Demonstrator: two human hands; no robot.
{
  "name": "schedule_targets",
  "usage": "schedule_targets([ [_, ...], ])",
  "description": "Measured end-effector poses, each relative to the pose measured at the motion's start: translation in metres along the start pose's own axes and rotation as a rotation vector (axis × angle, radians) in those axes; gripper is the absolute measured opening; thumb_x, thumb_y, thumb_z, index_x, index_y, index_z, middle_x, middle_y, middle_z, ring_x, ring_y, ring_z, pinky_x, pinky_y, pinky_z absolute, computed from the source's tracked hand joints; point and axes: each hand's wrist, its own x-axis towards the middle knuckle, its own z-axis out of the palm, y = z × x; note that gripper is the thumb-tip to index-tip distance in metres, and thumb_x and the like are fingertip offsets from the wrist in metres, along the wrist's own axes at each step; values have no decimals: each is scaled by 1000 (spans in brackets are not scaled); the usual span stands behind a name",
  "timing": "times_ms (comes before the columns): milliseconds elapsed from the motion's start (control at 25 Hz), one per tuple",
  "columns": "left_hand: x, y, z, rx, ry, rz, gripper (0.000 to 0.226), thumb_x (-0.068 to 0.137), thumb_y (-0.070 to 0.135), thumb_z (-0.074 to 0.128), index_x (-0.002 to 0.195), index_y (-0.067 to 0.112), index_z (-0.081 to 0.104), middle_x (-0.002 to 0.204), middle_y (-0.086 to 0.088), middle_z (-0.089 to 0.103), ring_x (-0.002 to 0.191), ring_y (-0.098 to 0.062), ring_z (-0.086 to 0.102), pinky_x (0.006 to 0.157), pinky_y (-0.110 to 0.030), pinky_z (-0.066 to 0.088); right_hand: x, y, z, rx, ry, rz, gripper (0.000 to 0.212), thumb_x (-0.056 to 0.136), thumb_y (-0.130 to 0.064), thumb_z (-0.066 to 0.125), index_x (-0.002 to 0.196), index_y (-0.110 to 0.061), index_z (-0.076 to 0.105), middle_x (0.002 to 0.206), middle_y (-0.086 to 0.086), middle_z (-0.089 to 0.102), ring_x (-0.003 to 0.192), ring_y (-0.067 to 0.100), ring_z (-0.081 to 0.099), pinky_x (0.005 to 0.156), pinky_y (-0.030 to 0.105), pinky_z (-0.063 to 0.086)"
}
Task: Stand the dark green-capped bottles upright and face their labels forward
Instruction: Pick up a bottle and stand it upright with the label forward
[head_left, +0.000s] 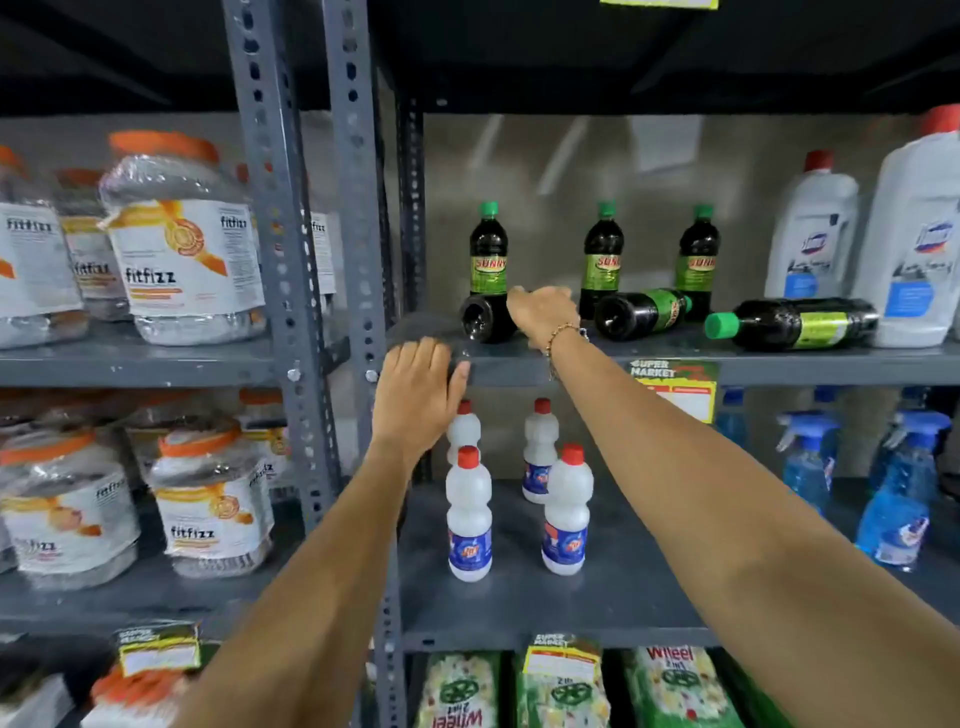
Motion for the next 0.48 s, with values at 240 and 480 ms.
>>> schedule_targets([
  [240, -4, -6, 11, 64, 83, 33, 40, 99, 35, 33, 99, 7, 61, 91, -10, 64, 81, -29, 59, 79, -38, 44, 15, -27, 16, -3, 18, 108, 72, 91, -42, 52, 142, -5, 18, 138, 12, 49, 127, 30, 49, 96, 35, 41],
  [480, -4, -7, 16, 63, 155, 50, 38, 98, 35, 37, 98, 7, 63, 92, -9, 66, 82, -28, 60, 82, -36, 42, 26, -34, 29, 58, -86, 202, 81, 74, -48, 70, 127, -10, 24, 128, 9, 50, 101, 25, 57, 84, 32, 47],
])
